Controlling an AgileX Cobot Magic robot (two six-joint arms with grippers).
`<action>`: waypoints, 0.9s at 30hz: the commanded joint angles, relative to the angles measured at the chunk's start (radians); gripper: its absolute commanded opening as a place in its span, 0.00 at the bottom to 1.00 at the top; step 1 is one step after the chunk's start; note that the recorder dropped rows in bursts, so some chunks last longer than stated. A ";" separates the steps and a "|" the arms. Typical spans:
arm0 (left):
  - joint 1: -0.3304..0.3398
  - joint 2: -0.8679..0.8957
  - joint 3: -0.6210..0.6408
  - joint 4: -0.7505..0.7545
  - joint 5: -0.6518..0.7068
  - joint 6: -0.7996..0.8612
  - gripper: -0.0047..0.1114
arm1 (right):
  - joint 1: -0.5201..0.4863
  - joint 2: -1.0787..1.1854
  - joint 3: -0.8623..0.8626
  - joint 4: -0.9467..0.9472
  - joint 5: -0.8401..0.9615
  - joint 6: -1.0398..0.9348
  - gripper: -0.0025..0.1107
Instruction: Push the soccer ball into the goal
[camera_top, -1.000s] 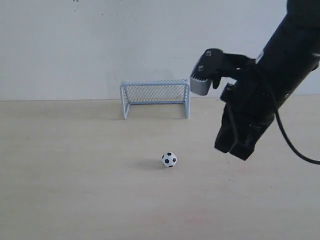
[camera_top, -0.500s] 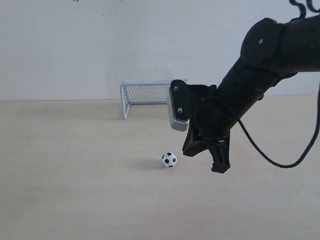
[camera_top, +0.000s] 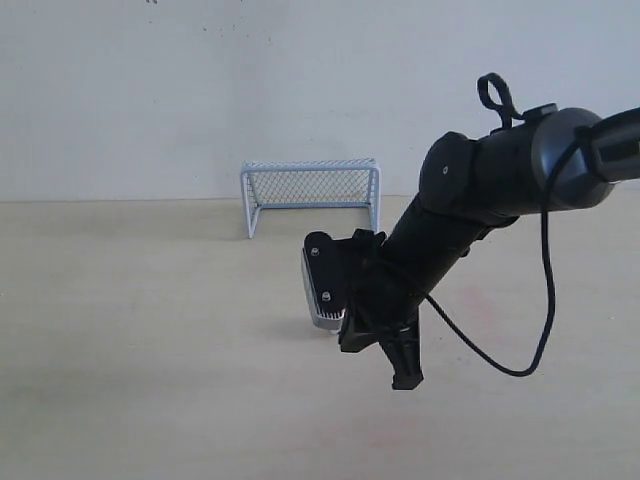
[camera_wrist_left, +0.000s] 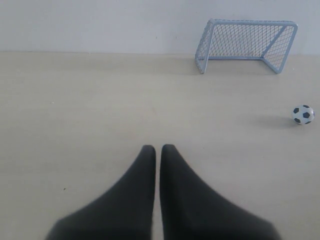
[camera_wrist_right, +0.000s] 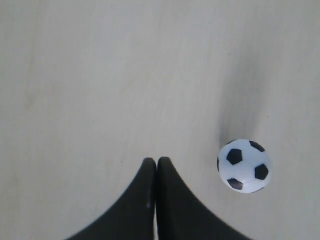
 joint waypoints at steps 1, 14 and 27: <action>0.000 -0.001 0.004 0.001 -0.002 0.000 0.08 | 0.000 0.017 -0.005 0.028 -0.011 -0.030 0.02; 0.000 -0.001 0.004 0.001 -0.002 0.000 0.08 | 0.000 0.035 0.000 0.108 0.040 -0.138 0.02; 0.000 -0.001 0.004 0.001 -0.002 0.000 0.08 | -0.065 0.035 0.000 0.284 0.098 -0.290 0.02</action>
